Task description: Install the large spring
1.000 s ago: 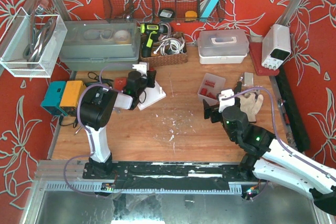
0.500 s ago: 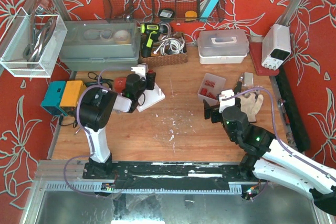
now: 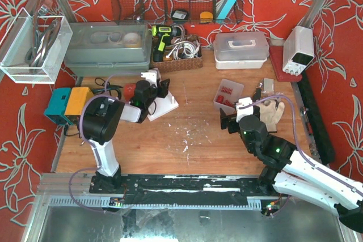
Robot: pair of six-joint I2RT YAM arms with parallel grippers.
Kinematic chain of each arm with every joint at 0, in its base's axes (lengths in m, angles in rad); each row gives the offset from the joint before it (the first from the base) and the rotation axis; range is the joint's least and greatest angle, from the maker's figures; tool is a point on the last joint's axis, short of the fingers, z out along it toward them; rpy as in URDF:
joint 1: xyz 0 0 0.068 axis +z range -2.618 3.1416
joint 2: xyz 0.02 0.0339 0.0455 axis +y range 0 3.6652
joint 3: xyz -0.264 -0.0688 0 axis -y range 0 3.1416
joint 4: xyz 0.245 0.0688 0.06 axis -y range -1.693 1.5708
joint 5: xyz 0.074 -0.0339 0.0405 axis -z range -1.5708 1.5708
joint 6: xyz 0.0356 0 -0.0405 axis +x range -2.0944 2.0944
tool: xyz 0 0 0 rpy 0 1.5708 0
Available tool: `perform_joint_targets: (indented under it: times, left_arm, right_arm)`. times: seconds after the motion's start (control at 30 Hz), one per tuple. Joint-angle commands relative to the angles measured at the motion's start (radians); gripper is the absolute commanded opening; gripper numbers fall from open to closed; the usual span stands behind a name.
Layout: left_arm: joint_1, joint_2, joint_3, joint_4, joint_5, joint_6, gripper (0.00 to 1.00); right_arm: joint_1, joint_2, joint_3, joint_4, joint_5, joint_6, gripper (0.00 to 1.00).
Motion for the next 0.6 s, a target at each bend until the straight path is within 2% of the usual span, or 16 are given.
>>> perform_joint_targets:
  times: [0.0, 0.1, 0.23, 0.3, 0.33, 0.37, 0.4, 0.57]
  left_arm:
    - [-0.005, -0.113, -0.010, -0.008, 0.040, 0.004, 0.58]
    - [-0.005, -0.206, -0.013, -0.090, 0.054, -0.008, 0.60]
    - [-0.005, -0.356, -0.018, -0.279, 0.069, -0.068, 0.66]
    - [-0.005, -0.429, -0.046, -0.358, 0.113, -0.110, 0.76]
    - [-0.006, -0.481, -0.071, -0.372, 0.148, -0.129, 0.84]
    - [-0.007, -0.519, -0.102, -0.383, 0.173, -0.148, 0.97]
    - [-0.013, -0.565, -0.136, -0.386, 0.187, -0.169, 1.00]
    - [-0.080, -0.766, -0.318, -0.388, 0.210, -0.272, 1.00]
  right_arm:
    - [-0.007, 0.019, -0.010, 0.010, 0.034, -0.006, 0.99]
    - [-0.010, 0.046, -0.004, 0.010, 0.037, -0.004, 0.99]
    - [-0.022, 0.092, 0.005, 0.009, 0.028, 0.003, 0.99]
    - [-0.038, 0.119, 0.018, -0.006, 0.011, 0.010, 0.99]
    - [-0.047, 0.134, 0.024, -0.014, 0.000, 0.015, 0.99]
    - [-0.057, 0.154, 0.031, -0.022, -0.009, 0.023, 0.99]
    - [-0.073, 0.170, 0.040, -0.025, -0.018, 0.031, 0.99]
    - [-0.182, 0.289, 0.112, -0.075, -0.115, 0.105, 0.99]
